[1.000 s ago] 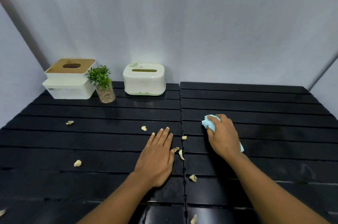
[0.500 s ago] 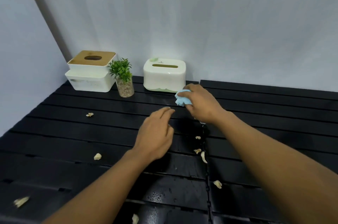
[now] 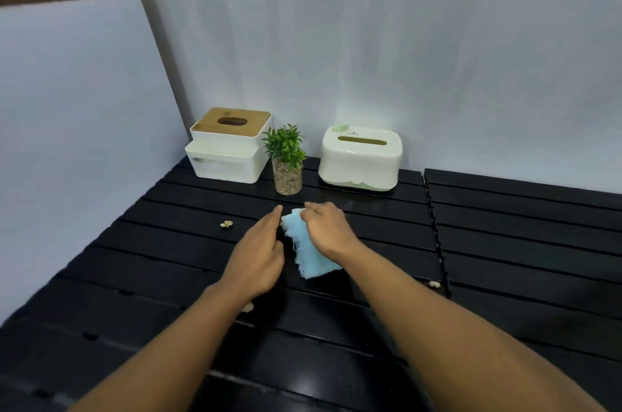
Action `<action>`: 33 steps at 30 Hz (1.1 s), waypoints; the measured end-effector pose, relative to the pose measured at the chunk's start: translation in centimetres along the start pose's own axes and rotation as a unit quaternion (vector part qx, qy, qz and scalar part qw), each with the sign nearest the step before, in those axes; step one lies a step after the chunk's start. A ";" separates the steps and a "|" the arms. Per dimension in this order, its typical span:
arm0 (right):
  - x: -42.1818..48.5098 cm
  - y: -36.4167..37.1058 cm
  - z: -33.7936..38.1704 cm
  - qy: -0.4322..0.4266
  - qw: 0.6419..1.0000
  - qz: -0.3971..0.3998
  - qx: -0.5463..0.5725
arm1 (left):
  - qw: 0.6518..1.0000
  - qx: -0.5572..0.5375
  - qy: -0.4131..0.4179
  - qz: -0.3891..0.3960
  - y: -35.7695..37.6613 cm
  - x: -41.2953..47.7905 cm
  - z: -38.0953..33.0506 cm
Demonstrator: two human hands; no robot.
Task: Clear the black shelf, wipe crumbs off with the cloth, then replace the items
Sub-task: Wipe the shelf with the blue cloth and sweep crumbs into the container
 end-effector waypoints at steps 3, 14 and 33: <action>-0.2 -0.5 -1.0 0.024 0.997 -0.026 0.066 | 1.000 -0.008 0.003 0.018 0.5 0.1 0.5; -1.1 -5.3 -4.1 -0.058 0.994 -0.091 0.012 | 0.980 0.185 -0.053 0.051 6.2 3.4 -4.9; -0.9 3.6 -0.5 -0.153 0.936 -0.032 -0.314 | 0.983 0.177 0.039 0.004 -11.5 3.7 15.2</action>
Point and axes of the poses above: each hand's wrist, its own x-axis towards the middle knuckle, its own y-axis out of the palm, z = x × y, the point moved 6 cm from there along x, towards the middle knuckle, and after that the axes turned 2 degrees about -x, right-handed, at the moved point
